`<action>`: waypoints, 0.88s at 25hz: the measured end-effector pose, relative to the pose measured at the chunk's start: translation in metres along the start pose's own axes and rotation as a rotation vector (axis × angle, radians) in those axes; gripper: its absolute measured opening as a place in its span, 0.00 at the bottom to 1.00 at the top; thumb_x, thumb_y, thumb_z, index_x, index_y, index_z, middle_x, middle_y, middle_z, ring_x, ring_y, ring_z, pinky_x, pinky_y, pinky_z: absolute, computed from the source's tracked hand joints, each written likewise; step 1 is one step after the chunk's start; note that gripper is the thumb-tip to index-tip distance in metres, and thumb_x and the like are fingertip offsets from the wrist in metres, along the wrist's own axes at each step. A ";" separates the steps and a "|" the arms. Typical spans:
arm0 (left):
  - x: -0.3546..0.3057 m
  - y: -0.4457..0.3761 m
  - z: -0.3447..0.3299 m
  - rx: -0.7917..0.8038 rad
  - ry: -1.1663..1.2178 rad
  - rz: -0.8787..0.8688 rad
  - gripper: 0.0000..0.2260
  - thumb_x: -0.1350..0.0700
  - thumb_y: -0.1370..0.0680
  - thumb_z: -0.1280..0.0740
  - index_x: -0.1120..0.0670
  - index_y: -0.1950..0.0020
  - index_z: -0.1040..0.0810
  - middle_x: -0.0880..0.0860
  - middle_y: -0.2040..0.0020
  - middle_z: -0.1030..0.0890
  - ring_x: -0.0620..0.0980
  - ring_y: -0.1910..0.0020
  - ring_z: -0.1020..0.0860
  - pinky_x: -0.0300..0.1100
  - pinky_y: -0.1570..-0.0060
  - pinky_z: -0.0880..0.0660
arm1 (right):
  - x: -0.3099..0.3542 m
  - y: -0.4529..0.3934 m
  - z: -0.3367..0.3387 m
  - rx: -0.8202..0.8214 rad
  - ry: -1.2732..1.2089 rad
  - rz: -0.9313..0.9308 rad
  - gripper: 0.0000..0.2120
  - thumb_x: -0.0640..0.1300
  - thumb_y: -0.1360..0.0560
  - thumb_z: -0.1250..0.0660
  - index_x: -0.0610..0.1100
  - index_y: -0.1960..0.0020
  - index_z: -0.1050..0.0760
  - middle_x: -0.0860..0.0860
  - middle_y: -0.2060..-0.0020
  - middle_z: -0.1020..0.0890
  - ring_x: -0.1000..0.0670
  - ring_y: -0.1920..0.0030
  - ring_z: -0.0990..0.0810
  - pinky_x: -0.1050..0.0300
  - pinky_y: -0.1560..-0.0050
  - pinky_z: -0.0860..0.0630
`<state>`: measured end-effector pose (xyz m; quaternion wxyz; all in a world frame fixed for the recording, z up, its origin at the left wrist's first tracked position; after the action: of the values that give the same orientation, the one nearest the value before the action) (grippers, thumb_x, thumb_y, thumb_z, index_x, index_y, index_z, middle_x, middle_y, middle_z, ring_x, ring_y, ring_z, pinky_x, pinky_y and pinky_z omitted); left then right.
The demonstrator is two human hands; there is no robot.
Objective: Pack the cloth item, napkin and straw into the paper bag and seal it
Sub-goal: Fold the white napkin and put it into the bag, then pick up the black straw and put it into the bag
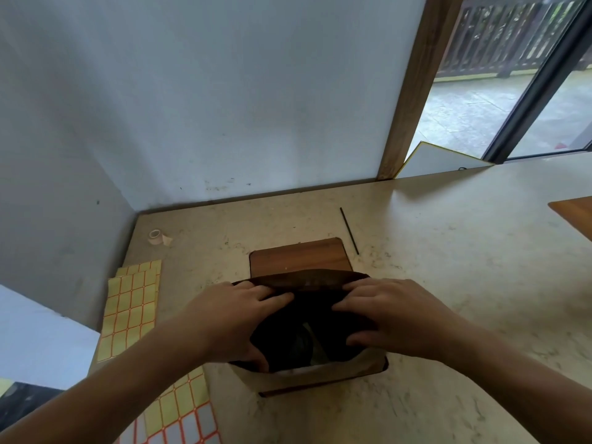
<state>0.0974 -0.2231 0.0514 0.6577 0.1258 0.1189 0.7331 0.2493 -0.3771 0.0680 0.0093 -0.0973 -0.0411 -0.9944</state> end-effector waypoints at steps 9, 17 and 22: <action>0.049 -0.058 0.053 -0.229 0.445 -0.080 0.17 0.41 0.26 0.36 0.44 0.40 0.22 0.41 0.53 0.18 0.36 0.58 0.22 0.31 0.55 0.27 | -0.105 -0.013 0.007 -0.564 -0.305 -0.398 0.15 0.59 0.29 0.32 0.52 0.49 0.18 0.58 0.55 0.15 0.59 0.57 0.18 0.55 0.57 0.19; 0.113 -0.244 -0.009 -0.122 0.141 -0.061 0.11 0.50 0.20 0.37 0.45 0.39 0.23 0.46 0.43 0.21 0.42 0.49 0.26 0.38 0.54 0.30 | -0.226 -0.064 -0.090 -0.234 -0.245 -0.815 0.17 0.62 0.27 0.35 0.54 0.45 0.20 0.60 0.54 0.16 0.56 0.55 0.19 0.57 0.56 0.23; 0.114 -0.346 -0.041 -0.115 0.083 -0.110 0.13 0.48 0.19 0.39 0.45 0.36 0.24 0.48 0.39 0.23 0.49 0.39 0.28 0.50 0.49 0.24 | -0.276 -0.099 -0.143 -0.190 -0.231 -0.913 0.16 0.62 0.28 0.36 0.55 0.46 0.20 0.57 0.53 0.16 0.53 0.55 0.19 0.57 0.56 0.22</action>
<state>0.3947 -0.0729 -0.1019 0.6978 0.0504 0.1104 0.7060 0.4895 -0.2877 -0.1335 -0.4417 -0.1798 0.0106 -0.8789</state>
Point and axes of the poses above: each hand's wrist, its own y-axis away from the middle knuckle, its own z-axis out of the back of the hand, x = y × z, the point moved 4 cm from there along -y, towards the middle knuckle
